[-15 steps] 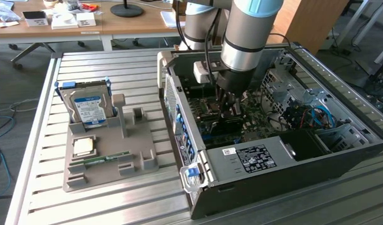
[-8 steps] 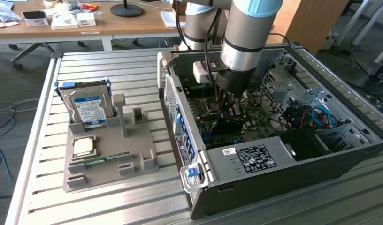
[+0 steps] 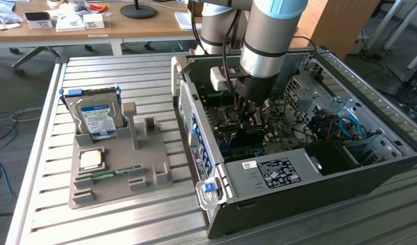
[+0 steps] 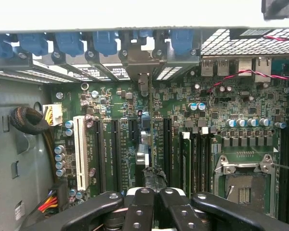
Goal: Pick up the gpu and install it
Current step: 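Press down on the gpu until it lock into place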
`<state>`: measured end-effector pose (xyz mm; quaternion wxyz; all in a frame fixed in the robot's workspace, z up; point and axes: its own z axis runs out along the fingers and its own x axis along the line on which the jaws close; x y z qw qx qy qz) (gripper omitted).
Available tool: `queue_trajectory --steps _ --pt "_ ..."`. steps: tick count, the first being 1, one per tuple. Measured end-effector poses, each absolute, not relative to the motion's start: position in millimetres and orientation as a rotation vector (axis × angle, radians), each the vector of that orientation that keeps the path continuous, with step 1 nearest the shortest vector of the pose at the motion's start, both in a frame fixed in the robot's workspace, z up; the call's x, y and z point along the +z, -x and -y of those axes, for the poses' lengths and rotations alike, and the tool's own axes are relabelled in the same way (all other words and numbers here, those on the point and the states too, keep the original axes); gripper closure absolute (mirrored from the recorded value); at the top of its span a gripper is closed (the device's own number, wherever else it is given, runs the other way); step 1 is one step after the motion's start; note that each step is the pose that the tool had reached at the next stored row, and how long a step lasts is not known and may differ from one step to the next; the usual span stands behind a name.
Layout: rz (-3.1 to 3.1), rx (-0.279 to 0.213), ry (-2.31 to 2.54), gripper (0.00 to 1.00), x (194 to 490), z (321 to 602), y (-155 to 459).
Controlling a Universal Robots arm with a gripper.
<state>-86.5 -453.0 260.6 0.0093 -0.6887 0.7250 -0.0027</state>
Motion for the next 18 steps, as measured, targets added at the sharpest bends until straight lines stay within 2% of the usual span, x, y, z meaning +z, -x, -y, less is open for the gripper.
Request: queue_trajectory --steps 10,18 --pt "-2.264 -0.008 2.151 0.89 273 453 87" --pt "-2.264 -0.008 2.151 0.89 295 453 86"
